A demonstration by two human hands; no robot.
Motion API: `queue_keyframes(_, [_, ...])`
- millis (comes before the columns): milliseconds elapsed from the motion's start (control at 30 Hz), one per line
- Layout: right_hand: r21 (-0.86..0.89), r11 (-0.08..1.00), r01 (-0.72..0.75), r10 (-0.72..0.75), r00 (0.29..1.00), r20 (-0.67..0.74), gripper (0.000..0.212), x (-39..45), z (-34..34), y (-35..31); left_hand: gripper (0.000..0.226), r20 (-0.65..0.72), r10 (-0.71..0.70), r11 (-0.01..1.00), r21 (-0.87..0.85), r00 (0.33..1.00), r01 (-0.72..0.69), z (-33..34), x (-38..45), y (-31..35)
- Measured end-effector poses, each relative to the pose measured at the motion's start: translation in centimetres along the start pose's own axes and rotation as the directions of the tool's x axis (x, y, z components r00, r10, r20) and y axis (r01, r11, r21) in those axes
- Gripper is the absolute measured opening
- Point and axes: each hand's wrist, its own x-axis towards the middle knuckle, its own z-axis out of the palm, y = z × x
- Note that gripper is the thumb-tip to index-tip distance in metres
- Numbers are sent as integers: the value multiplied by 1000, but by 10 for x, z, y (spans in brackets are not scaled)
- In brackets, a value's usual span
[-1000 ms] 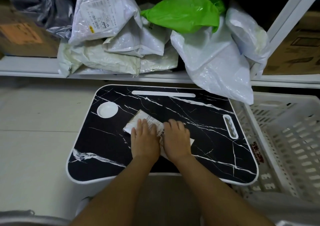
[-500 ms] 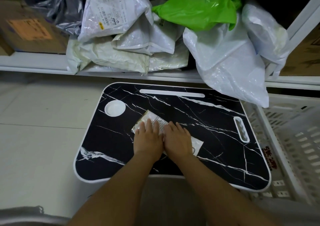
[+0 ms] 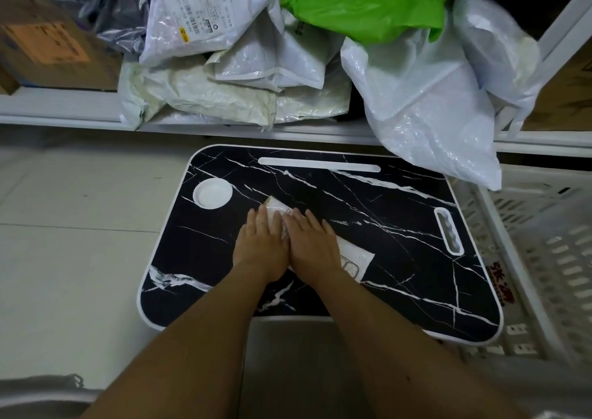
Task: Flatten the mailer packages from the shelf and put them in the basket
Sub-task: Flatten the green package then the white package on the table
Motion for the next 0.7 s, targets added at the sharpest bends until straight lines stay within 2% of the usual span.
queue_keyframes(67, [-26, 995, -92, 89, 992, -89, 51, -9, 7, -9, 62, 13, -70, 997, 30, 997, 70, -4, -2, -2])
queue_keyframes(133, [-9, 980, -199, 193, 958, -210, 48, -27, 18, -16, 59, -72, -99, 993, 61, 992, 104, -10, -6, 0])
queue_keyframes(200, [-11, 965, -261, 250, 934, -255, 48, -48, 29, -16, 62, -183, 3, 997, 77, 983, 11, -10, -13, 6])
queue_keyframes(267, [-12, 952, -305, 291, 918, -271, 50, -63, 31, -11, 66, -162, 160, 987, 49, 974, -153, -2, -20, 13])
queue_keyframes(333, [-14, 952, -306, 293, 923, -248, 54, -66, 29, -8, 63, -108, 174, 985, 9, 979, -174, 6, -24, 14])
queue_keyframes(500, [-14, 972, -234, 230, 963, -137, 65, -67, 26, -1, 62, 35, 15, 999, -34, 999, -13, 9, -28, 6])
queue_keyframes(600, [-24, 980, -197, 195, 979, -58, 67, -70, 20, 4, 67, 39, -48, 998, -49, 998, 50, 11, -30, 9])
queue_keyframes(700, [-11, 989, -150, 149, 989, -18, 57, -68, 10, 12, 69, 49, -97, 993, -69, 994, 100, 9, -30, 11])
